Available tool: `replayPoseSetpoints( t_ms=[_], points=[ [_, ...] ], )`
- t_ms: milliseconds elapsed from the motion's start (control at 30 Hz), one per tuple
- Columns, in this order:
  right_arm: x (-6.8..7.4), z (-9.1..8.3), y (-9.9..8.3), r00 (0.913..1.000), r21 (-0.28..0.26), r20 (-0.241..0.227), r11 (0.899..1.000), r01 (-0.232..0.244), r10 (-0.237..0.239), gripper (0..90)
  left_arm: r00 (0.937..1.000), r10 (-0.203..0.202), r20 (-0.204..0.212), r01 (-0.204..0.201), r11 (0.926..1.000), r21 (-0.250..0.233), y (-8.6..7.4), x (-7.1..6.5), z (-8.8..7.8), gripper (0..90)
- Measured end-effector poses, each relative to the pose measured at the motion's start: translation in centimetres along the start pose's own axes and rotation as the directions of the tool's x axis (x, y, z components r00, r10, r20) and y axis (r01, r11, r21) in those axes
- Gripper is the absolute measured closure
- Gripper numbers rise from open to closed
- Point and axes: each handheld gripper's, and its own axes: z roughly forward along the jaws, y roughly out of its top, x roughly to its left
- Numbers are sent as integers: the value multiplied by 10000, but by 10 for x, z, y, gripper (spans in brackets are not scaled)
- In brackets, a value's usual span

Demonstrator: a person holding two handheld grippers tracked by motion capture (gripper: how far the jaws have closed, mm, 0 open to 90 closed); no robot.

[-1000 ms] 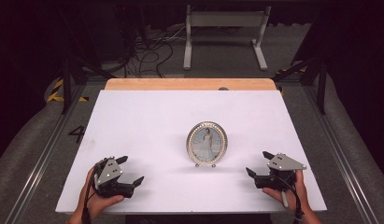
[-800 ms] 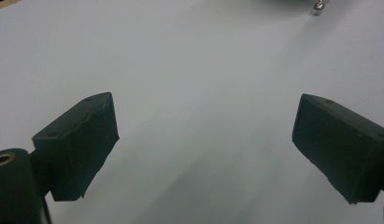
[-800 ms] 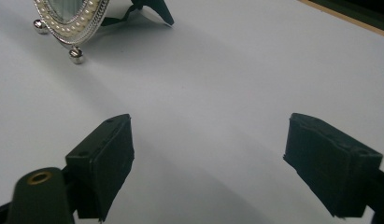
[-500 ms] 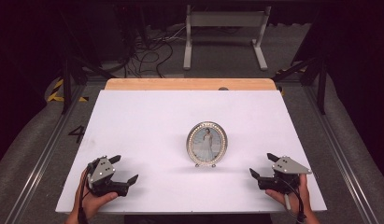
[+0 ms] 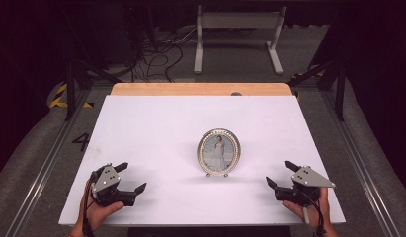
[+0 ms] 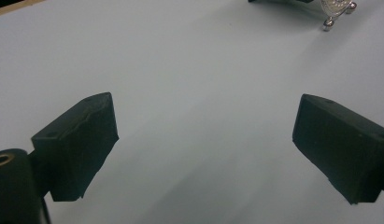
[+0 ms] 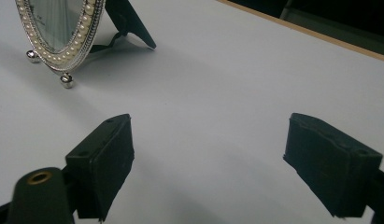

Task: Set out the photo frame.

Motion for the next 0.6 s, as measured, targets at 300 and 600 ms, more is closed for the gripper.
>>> replayPoseSetpoints(
  t_ms=[300, 600],
  points=[
    [-3, 0, 0, 9999, -2, 143, 10000, -49, 49, 159, 10000, 51, -74, -50, 10000, 37, -1, 2, 1, 65],
    [-4, 0, -2, 9998, 67, 196, 10000, -9, 7, 159, 9998, 118, -140, -116, 9998, 166, -1, 3, 3, 62]
  ],
)
